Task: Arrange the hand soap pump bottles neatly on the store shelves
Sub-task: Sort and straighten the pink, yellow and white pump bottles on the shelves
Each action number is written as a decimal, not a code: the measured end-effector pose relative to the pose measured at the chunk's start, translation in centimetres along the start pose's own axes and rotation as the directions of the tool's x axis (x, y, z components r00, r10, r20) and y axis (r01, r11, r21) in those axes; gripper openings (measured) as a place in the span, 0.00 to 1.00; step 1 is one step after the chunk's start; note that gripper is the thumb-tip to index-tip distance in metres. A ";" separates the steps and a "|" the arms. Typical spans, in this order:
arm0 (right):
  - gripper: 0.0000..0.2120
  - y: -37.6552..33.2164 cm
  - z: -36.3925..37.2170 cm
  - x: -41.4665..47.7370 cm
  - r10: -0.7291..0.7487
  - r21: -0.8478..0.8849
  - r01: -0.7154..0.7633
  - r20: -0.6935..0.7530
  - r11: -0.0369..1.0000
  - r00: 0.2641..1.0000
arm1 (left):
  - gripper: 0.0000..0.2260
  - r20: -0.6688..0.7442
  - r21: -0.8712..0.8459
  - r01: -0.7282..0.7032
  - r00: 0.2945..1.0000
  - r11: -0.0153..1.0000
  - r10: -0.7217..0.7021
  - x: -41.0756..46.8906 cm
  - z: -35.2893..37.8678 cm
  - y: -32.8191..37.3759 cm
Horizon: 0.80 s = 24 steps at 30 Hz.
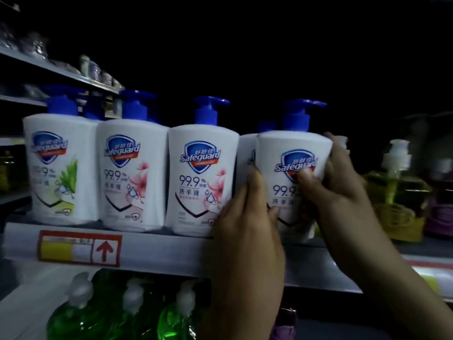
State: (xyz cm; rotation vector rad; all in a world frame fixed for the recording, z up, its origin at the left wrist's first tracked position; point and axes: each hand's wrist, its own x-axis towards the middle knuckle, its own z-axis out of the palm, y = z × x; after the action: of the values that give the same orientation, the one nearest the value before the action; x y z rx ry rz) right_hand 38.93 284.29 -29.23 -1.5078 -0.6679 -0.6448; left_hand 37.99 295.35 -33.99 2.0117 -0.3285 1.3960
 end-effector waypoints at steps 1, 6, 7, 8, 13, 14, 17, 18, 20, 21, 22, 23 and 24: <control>0.23 0.2 -0.2 0.1 0.024 -0.039 -0.023 0.031 0.999 0.999 | 0.22 0.002 0.018 0.023 1.000 1.000 -0.023 -0.1 0.0 0.1; 0.27 0.2 -1.2 -0.6 0.163 -0.352 -0.099 0.158 0.931 0.974 | 0.30 0.087 0.075 0.030 0.996 0.997 -0.037 -0.6 -0.6 -0.3; 0.28 0.1 -1.2 -0.8 0.180 -0.400 -0.099 0.170 0.911 0.969 | 0.31 0.111 0.084 0.020 0.993 0.996 -0.029 -0.7 -0.9 -0.3; 0.29 -0.2 -1.2 -1.0 0.202 -0.436 -0.111 0.168 0.893 0.965 | 0.32 0.119 0.085 0.020 0.992 0.996 -0.030 -0.8 -0.9 -0.3; 0.29 -0.6 -0.7 -0.8 0.246 -0.523 -0.141 0.136 0.840 0.960 | 0.28 0.073 0.102 0.008 0.997 0.995 -0.015 -1.4 -1.3 -0.6; 0.28 -0.6 -0.6 -0.7 0.252 -0.539 -0.141 0.138 0.831 0.958 | 0.28 0.050 0.100 0.011 0.999 0.995 -0.016 -1.5 -1.3 -0.5; 0.25 -0.8 -0.3 -1.0 0.271 -0.579 -0.137 0.150 0.804 0.951 | 0.26 0.005 0.128 0.002 1.000 0.992 -0.003 -1.8 -1.2 -0.5; 0.25 -0.9 -0.2 -1.2 0.268 -0.599 -0.130 0.147 0.790 0.952 | 0.25 -0.011 0.133 0.001 1.000 0.991 0.001 -1.8 -1.2 -0.6; 0.24 -0.8 -0.1 -1.5 0.244 -0.641 -0.107 0.128 0.760 0.961 | 0.22 -0.040 0.144 -0.006 0.999 0.990 0.012 -1.9 -1.0 -0.7; 0.24 -0.7 -0.1 -1.7 0.227 -0.661 -0.095 0.116 0.744 0.967 | 0.19 -0.063 0.144 -0.009 0.998 0.990 0.018 -2.0 -0.9 -0.7; 0.23 -0.7 0.0 -1.8 0.212 -0.675 -0.088 0.104 0.732 0.972 | 0.17 -0.078 0.142 -0.010 0.997 0.990 0.022 -2.0 -0.9 -0.8; 0.23 -0.7 0.1 -1.9 0.205 -0.685 -0.085 0.095 0.723 0.974 | 0.18 -0.082 0.139 -0.011 0.996 0.990 0.022 -2.1 -0.9 -0.8; 0.23 -0.7 0.2 -2.0 0.203 -0.691 -0.083 0.093 0.718 0.975 | 0.18 -0.072 0.133 -0.009 0.997 0.991 0.018 -2.0 -0.9 -0.7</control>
State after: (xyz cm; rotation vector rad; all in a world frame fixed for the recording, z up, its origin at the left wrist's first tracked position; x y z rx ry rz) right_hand 37.07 284.45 -30.20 -2.3081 -0.4328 -0.6896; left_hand 36.89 296.17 -35.91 2.0610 -0.2226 1.5318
